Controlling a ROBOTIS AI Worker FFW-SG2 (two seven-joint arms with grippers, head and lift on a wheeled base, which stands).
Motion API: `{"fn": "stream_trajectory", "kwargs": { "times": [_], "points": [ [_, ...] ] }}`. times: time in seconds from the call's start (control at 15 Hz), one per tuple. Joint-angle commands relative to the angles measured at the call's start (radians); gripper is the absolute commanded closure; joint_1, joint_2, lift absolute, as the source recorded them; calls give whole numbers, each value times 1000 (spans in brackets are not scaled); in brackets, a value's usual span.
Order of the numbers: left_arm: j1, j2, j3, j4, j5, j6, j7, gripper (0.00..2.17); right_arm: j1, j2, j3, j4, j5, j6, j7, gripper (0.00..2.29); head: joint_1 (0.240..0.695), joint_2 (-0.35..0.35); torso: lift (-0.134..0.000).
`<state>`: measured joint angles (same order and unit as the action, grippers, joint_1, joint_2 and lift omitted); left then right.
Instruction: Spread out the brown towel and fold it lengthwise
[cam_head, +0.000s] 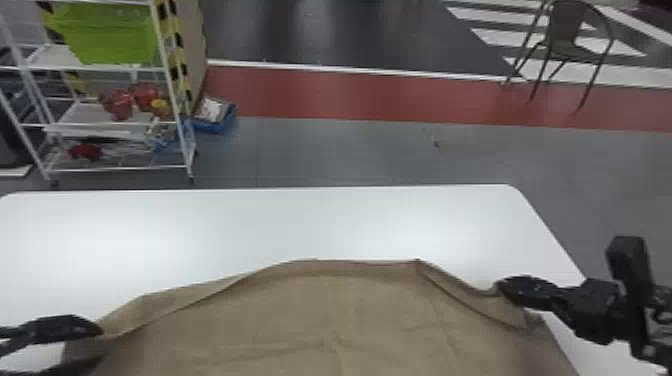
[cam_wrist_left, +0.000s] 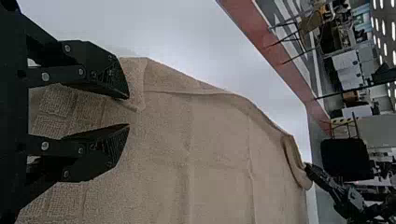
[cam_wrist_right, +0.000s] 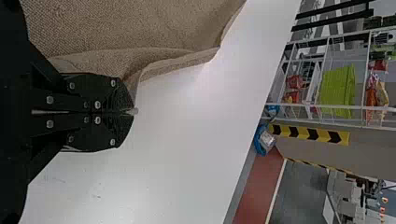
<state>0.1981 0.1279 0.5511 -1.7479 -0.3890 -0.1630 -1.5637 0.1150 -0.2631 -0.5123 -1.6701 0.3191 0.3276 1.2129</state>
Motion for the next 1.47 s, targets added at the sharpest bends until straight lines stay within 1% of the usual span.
{"fn": "stream_trajectory", "kwargs": {
  "times": [0.0, 0.27, 0.33, 0.4, 0.47, 0.53, 0.6, 0.67, 0.8, 0.87, 0.93, 1.0, 1.13, 1.27, 1.33, 1.4],
  "points": [
    [11, -4, 0, -2, 1, -6, 11, 684, 2, 4, -2, 0, -2, 0, 1, 1308, 695, -142, -122],
    [14, -5, -10, -4, 2, -19, 4, 704, 12, 7, -9, -2, -3, 3, 1, 1308, 695, -144, -122],
    [14, -5, -14, -9, 4, -22, 2, 1085, 14, 7, -14, -5, -3, 6, 1, 1308, 695, -150, -122],
    [14, -5, -17, -9, 6, -19, 10, 1295, 15, 7, -15, -10, -3, 6, 1, 1308, 695, -154, -122],
    [12, -10, -16, -15, 9, -19, 16, 1298, 17, 7, -17, -14, -3, 6, 2, 1308, 695, -157, -122],
    [14, -10, -16, -22, 13, -16, 17, 1501, 18, 7, -18, -19, -3, 6, 2, 1308, 695, -160, -122],
    [14, -17, -7, -30, 21, -13, 44, 1831, 21, 7, -18, -23, -2, 9, 4, 1308, 695, -163, -122],
    [12, -21, 6, -32, 27, -13, 59, 1848, 21, 7, -20, -28, -2, 9, 4, 1308, 695, -163, -122],
    [12, -21, 24, -41, 30, -13, 50, 1848, 29, 7, -26, -48, 0, 3, 14, 1308, 695, -157, -122],
    [12, -21, 47, -48, 44, -13, 42, 1848, 37, 2, -31, -63, 5, -3, 22, 1308, 695, -150, -122],
    [12, -21, 82, -56, 71, -9, 27, 1848, 38, -4, -44, -76, 14, -3, 34, 1308, 695, -146, -122],
    [12, -17, 119, -58, 101, -9, 5, 1848, 38, -15, -58, -89, 26, -6, 59, 1308, 695, -140, -122],
    [14, -11, 167, -59, 119, -13, -9, 1848, 45, -33, -95, -106, 23, -6, 103, 1308, 695, -125, -122],
    [26, -1, 185, -39, 122, -46, -13, 1848, 74, -54, -106, -92, 26, -67, 116, 1312, 695, -117, -122],
    [30, 1, 182, -22, 119, -80, -13, 1848, 89, -57, -104, -72, 43, -138, 151, 1312, 695, -116, -122],
    [35, 1, 178, -18, 114, -89, -13, 1848, 103, -56, -97, -60, 61, -199, 154, 1312, 695, -115, -122]
  ]
}}
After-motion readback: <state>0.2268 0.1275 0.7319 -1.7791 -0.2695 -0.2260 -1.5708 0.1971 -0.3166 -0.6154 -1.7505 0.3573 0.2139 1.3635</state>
